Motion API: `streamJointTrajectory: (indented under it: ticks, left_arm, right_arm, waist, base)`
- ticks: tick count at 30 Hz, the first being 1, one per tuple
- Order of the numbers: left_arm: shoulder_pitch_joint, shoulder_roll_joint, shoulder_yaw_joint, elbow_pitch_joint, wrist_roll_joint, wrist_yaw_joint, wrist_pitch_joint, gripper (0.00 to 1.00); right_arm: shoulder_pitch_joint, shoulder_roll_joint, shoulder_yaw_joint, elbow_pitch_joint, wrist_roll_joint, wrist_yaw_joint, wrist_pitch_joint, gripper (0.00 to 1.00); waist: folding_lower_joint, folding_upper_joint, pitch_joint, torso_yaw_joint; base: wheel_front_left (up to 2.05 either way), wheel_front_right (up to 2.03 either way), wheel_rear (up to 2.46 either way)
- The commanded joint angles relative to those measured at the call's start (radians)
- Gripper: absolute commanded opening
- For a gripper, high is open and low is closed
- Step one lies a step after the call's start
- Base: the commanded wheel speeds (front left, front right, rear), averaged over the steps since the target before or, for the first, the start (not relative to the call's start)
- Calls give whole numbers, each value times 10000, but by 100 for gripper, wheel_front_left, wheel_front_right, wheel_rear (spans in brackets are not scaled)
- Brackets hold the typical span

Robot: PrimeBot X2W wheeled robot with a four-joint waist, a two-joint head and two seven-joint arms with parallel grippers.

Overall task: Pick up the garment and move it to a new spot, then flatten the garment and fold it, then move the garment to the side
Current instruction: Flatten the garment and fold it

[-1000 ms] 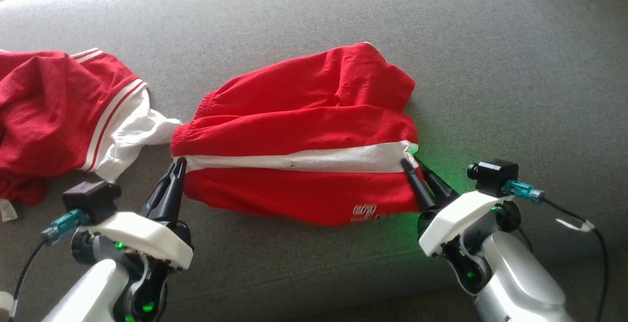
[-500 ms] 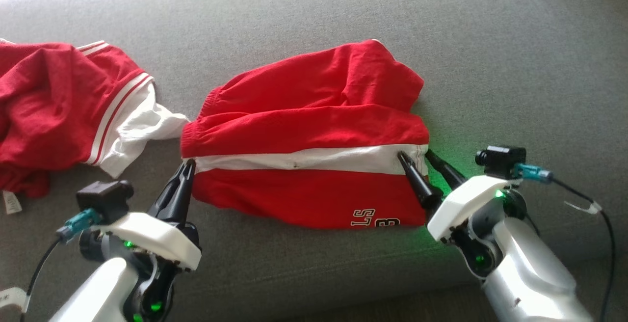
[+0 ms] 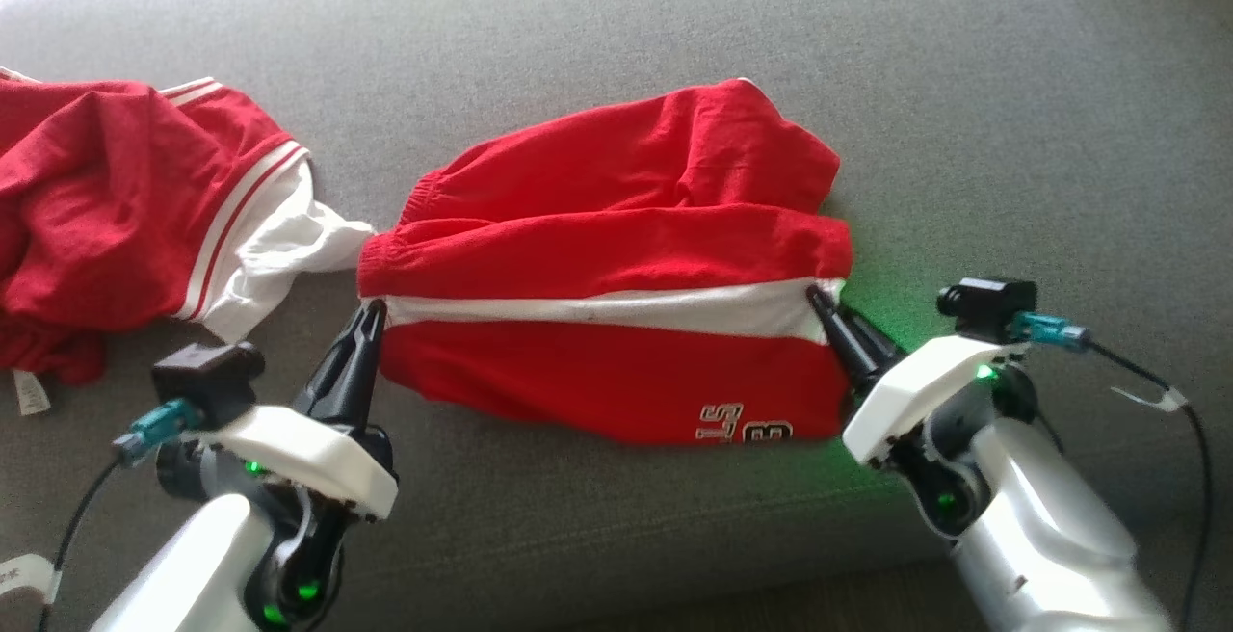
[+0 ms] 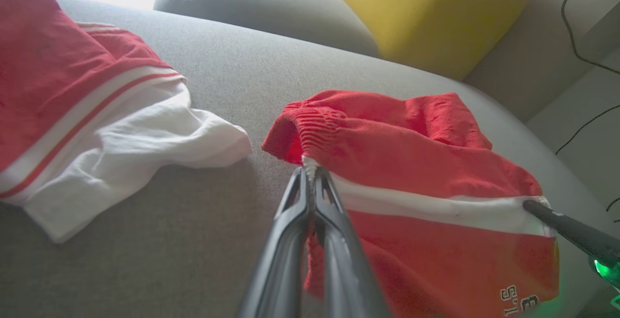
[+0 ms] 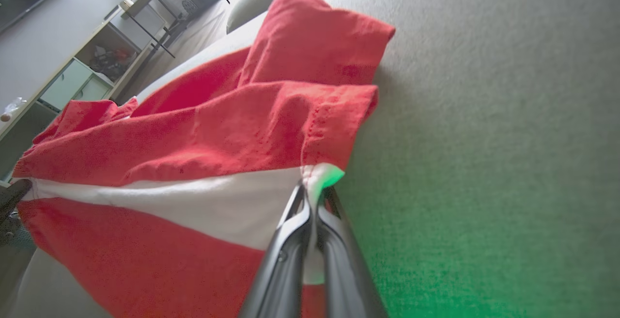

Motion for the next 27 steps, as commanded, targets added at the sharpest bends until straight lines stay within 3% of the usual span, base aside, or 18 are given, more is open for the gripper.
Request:
streamJointTrajectory:
  ticks: [1, 7, 16, 27]
  left_arm:
    - [-480, 145, 639, -376, -26, -107, -126, 0]
    - [-934, 231, 886, -1142, -634, -480, 378, 0]
    - [-3186, 1093, 1481, -2712, -1146, -498, 2240, 0]
    - [-4986, 986, 1645, -2906, -1634, -496, 3343, 0]
  right_arm:
    - [-355, -159, 67, -494, 21, -2, -183, 0]
    - [-705, -506, -224, -1700, 317, -2, 58, 0]
    - [-2106, -1673, -1014, -4129, 591, -2, 1955, 0]
    - [-3494, -2101, -1799, -4646, 229, -2, 2908, 0]
  waist:
    - [0, -1, -68, -26]
    - [0, -1, -273, -96]
    - [0, -1, -885, -395]
    - [0, -1, -1339, -628]
  base:
    - [0, 0, 0]
    - [0, 0, 0]
    - [0, 0, 0]
    - [0, 0, 0]
